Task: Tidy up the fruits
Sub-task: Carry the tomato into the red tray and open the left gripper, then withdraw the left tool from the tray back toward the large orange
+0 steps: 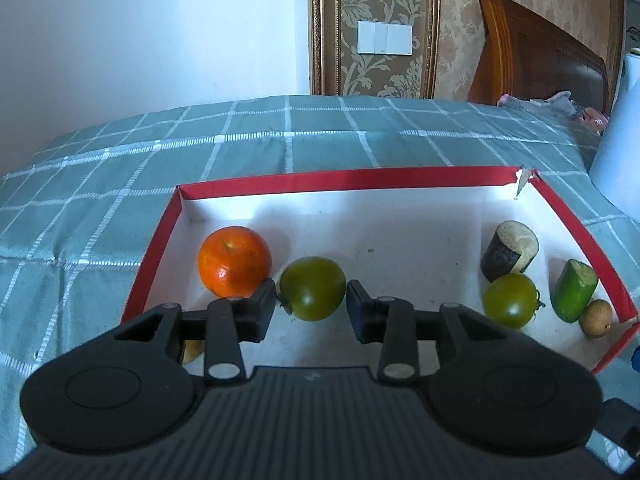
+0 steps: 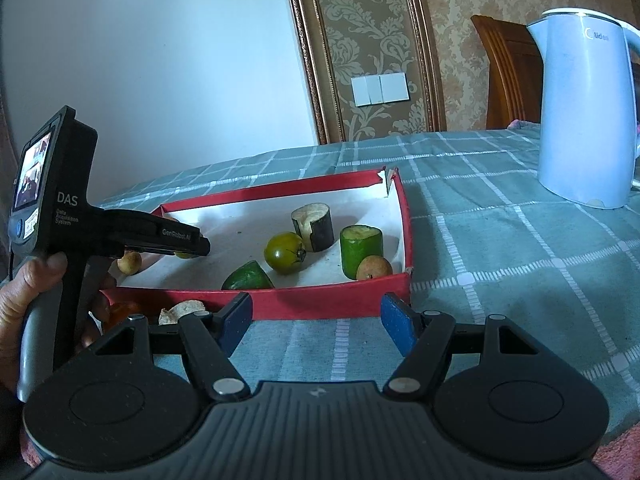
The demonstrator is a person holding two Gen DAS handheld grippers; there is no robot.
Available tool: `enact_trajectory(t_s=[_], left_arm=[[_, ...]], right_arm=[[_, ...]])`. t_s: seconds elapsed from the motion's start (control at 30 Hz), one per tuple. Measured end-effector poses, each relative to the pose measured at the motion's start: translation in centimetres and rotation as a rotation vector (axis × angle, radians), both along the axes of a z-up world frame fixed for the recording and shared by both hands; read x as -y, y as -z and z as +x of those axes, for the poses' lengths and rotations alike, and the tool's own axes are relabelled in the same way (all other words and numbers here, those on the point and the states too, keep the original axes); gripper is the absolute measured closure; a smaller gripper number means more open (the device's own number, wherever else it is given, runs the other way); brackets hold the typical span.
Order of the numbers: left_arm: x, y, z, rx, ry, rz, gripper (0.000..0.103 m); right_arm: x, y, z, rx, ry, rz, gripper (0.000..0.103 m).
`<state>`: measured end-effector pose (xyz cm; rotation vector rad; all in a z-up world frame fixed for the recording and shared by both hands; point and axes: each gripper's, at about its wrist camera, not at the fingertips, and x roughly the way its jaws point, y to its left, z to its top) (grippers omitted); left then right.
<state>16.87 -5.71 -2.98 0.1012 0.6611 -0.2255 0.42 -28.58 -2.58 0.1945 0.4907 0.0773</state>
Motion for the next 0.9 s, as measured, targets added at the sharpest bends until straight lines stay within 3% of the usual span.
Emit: enact_trajectory(t_s=[0.17, 0.23, 0.3, 0.43, 0.67, 0.9], left_arm=[[-0.3, -0.2, -0.4, -0.003, 0.013, -0.013, 0.049], [-0.5, -0.5, -1.0, 0.014, 0.016, -0.010, 0.035], [-0.7, -0.7, -1.7, 0.037, 0.017, -0.009, 0.029], [-1.3, -1.3, -3.2, 0.056, 0.026, -0.013, 0.021], [-2.9, -1.8, -6.7, 0.084, 0.025, -0.034, 0.019], [-4.6, -1.7, -10.8, 0.125, 0.030, -0.022, 0.009]], right_arm=[[-0.1, 0.0, 0.1, -0.007, 0.002, -0.004, 0.033], [-0.1, 0.0, 0.1, -0.008, 0.004, -0.006, 0.033], [0.0, 0.1, 0.1, -0.008, 0.007, -0.008, 0.033], [0.0, 0.1, 0.1, -0.011, 0.007, -0.012, 0.033], [-0.3, 0.2, 0.1, -0.015, 0.007, -0.030, 0.033], [-0.1, 0.2, 0.1, -0.018, 0.016, -0.022, 0.032]])
